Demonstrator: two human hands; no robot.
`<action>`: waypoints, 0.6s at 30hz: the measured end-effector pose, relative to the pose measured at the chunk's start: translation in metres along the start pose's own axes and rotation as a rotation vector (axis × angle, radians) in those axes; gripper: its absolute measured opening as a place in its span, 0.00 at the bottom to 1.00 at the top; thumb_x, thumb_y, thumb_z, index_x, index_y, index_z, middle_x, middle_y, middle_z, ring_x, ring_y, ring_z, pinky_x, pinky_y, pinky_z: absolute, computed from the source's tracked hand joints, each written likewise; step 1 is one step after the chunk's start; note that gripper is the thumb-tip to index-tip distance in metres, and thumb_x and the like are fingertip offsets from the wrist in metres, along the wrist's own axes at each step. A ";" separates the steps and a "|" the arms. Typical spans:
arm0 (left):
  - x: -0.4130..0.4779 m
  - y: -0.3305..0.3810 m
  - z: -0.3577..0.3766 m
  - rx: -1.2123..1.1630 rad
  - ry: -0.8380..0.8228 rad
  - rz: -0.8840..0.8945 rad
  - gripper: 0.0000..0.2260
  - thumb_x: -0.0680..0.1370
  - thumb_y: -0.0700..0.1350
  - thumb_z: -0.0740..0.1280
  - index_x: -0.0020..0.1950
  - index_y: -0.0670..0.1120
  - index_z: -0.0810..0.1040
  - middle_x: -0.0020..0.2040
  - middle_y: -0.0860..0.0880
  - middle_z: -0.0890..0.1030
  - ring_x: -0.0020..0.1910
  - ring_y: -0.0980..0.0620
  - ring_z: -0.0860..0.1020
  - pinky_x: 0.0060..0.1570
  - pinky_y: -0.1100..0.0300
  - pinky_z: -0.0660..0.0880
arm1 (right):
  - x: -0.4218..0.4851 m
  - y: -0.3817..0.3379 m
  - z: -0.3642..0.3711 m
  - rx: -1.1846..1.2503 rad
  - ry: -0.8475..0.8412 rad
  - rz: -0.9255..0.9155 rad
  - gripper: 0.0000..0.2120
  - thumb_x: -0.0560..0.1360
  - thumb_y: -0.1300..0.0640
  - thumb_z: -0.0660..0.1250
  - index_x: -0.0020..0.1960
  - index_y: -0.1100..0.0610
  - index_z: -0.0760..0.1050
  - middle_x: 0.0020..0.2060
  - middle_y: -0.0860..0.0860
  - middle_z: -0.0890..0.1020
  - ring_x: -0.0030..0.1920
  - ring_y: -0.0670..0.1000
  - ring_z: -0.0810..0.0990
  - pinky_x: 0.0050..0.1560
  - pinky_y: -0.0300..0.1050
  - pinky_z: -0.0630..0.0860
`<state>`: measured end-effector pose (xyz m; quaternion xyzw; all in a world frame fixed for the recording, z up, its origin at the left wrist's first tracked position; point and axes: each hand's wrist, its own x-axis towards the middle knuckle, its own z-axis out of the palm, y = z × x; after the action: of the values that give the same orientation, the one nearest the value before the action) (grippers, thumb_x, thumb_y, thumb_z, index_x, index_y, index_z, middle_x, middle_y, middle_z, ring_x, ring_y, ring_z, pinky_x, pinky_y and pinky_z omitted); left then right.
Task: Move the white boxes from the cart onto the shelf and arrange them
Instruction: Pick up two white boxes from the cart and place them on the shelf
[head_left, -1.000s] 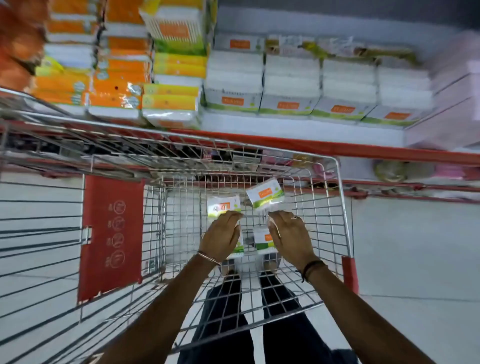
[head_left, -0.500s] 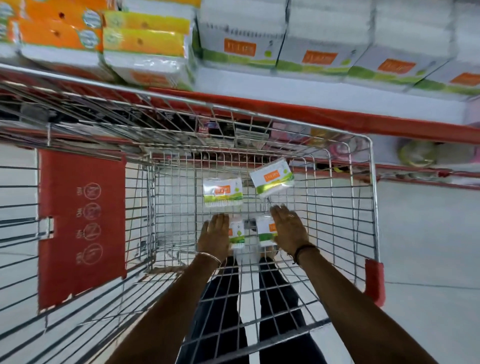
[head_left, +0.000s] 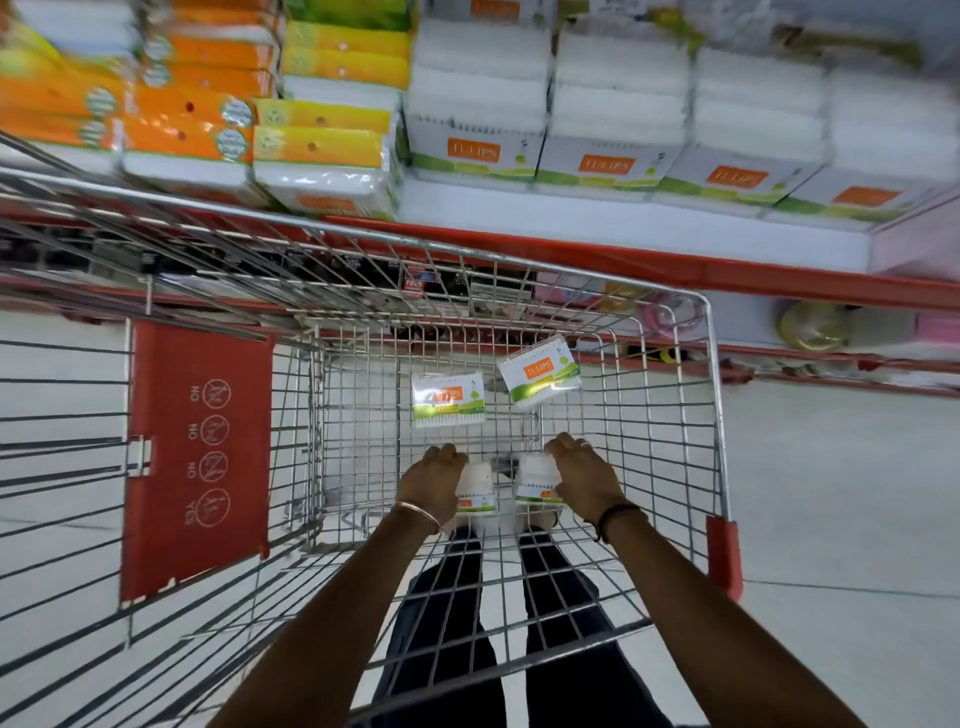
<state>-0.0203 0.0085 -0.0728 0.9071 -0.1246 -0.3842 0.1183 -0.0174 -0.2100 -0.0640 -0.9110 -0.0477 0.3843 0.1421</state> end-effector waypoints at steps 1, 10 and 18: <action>-0.003 0.002 -0.004 -0.001 0.022 -0.001 0.25 0.71 0.37 0.68 0.66 0.45 0.68 0.64 0.45 0.70 0.63 0.45 0.68 0.53 0.48 0.77 | -0.004 -0.001 -0.003 0.010 0.014 -0.001 0.26 0.69 0.65 0.70 0.64 0.57 0.67 0.63 0.54 0.71 0.62 0.56 0.70 0.56 0.51 0.74; -0.045 0.040 -0.080 -0.090 0.382 0.043 0.25 0.68 0.31 0.68 0.64 0.43 0.72 0.62 0.41 0.75 0.62 0.40 0.71 0.49 0.46 0.78 | -0.060 -0.018 -0.087 0.116 0.229 -0.022 0.27 0.68 0.66 0.70 0.64 0.55 0.70 0.63 0.51 0.72 0.62 0.56 0.71 0.57 0.53 0.77; -0.074 0.069 -0.165 -0.082 0.647 0.130 0.25 0.63 0.29 0.73 0.59 0.41 0.76 0.56 0.39 0.78 0.55 0.38 0.76 0.39 0.45 0.81 | -0.097 -0.033 -0.185 0.166 0.402 -0.068 0.28 0.66 0.65 0.73 0.65 0.56 0.72 0.66 0.51 0.71 0.65 0.56 0.71 0.63 0.50 0.73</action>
<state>0.0404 -0.0137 0.1098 0.9667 -0.1227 -0.0725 0.2126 0.0472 -0.2387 0.1356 -0.9523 -0.0174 0.1923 0.2362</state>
